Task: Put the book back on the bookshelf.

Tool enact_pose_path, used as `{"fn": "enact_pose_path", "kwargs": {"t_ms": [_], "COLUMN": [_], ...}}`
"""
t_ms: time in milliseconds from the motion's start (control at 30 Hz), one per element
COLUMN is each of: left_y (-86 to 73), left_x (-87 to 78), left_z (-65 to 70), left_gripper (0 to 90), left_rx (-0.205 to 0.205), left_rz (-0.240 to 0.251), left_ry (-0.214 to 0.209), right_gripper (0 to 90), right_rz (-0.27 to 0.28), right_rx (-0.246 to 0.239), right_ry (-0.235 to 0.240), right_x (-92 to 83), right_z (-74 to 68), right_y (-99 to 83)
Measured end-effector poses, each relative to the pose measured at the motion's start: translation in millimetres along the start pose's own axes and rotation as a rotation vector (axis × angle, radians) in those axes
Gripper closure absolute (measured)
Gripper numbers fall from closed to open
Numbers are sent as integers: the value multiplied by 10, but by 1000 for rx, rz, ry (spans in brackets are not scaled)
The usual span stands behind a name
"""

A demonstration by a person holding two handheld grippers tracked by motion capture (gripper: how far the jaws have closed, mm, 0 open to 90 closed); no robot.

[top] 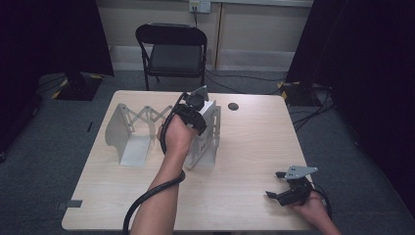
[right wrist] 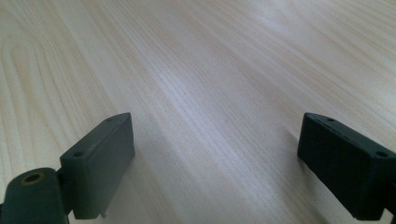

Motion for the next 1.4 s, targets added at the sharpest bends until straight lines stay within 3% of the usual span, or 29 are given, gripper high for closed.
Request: {"fn": "enact_pose_path", "kwargs": {"t_ms": [167, 333, 467, 767, 1400], "left_y": [19, 39, 66, 95, 103], "left_x": [21, 42, 42, 80, 159], "left_z": [-2, -2, -3, -8, -30], "left_gripper": [535, 535, 535, 535, 534], "left_rx": [18, -6, 7, -15, -46], "left_rz": [-13, 6, 1, 10, 32], "left_ry": [7, 4, 17, 34, 21], "right_gripper": [102, 102, 102, 102, 102], "right_rz": [1, 1, 1, 0, 0], "right_rx": [-1, -1, -1, 0, 0], "right_ry": [0, 0, 0, 0, 0], "right_x": [0, 1, 1, 0, 0], "right_z": [0, 0, 1, 0, 0], "right_y": [0, 0, 0, 0, 0]}}
Point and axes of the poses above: each handheld gripper's, and its own axes: x roughly forward along the jaws, y roughly out of its top, z roughly to its right, the point moved 3 cm from there along x, roughly forward along the jaws, and after that the axes turned 12 degrees about -y, right-handed, at the moved point
